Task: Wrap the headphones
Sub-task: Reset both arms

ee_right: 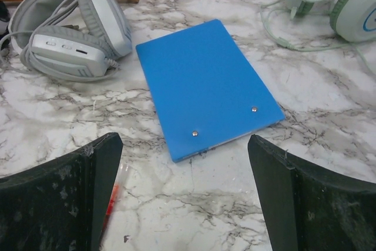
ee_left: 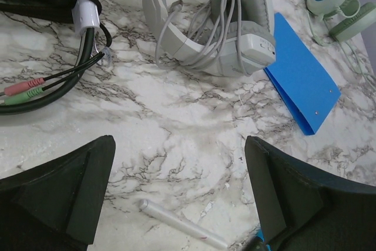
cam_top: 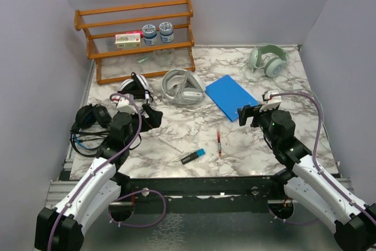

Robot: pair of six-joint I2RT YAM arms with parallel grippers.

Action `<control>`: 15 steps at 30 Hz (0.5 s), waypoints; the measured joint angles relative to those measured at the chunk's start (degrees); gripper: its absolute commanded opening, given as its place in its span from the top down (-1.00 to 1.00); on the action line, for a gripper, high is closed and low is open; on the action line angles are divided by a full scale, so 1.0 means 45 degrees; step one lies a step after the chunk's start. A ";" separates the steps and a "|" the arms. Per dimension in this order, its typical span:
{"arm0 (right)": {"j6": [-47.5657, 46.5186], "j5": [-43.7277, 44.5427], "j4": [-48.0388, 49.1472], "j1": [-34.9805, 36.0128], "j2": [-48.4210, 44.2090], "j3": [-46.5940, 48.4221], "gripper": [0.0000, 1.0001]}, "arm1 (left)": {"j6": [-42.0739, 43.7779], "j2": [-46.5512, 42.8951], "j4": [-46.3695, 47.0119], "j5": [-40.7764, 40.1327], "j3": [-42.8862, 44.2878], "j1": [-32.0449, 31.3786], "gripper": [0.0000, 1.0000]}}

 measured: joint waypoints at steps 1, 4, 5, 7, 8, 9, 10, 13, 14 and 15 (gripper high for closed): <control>-0.0194 -0.0049 0.0209 0.0000 0.0005 -0.0063 -1.00 | 0.0146 -0.0180 0.0257 -0.0073 -0.0204 0.0000 -0.97; -0.1001 0.0000 0.1200 0.0000 0.0063 -0.0442 -1.00 | 0.0631 -0.0423 0.0763 -0.0418 -0.0554 -0.0015 -0.97; -0.1219 0.0131 0.1525 0.0005 0.0126 -0.0588 -1.00 | 0.0743 -0.0457 0.0894 -0.0544 -0.0627 -0.0024 -0.97; -0.1496 0.0437 0.2215 0.0000 0.0359 -0.0869 -1.00 | 0.1054 -0.0573 0.1137 -0.0884 -0.0704 -0.0024 -0.98; -0.1598 0.0597 0.2603 -0.0010 0.0554 -0.1020 -1.00 | 0.1200 -0.0612 0.1263 -0.1001 -0.0704 -0.0024 -0.97; -0.1695 0.0748 0.3011 -0.0068 0.0816 -0.1161 -1.00 | 0.1345 -0.0646 0.1447 -0.1137 -0.0704 -0.0024 -0.97; -0.1783 0.0840 0.3415 -0.0199 0.1166 -0.1268 -1.00 | 0.1501 -0.0665 0.1647 -0.1287 -0.0704 -0.0024 -0.98; -0.1880 0.0777 0.4483 -0.1399 0.2487 -0.1336 -1.00 | 0.2084 -0.0529 0.2385 -0.1719 -0.0758 -0.0024 -0.97; -0.1880 0.0758 0.4998 -0.1967 0.2943 -0.1394 -1.00 | 0.2419 -0.0301 0.2968 -0.2093 -0.0889 -0.0024 -0.98; -0.1894 0.0695 0.5625 -0.2467 0.3395 -0.1506 -1.00 | 0.2681 -0.0126 0.3347 -0.2370 -0.1005 -0.0024 -0.97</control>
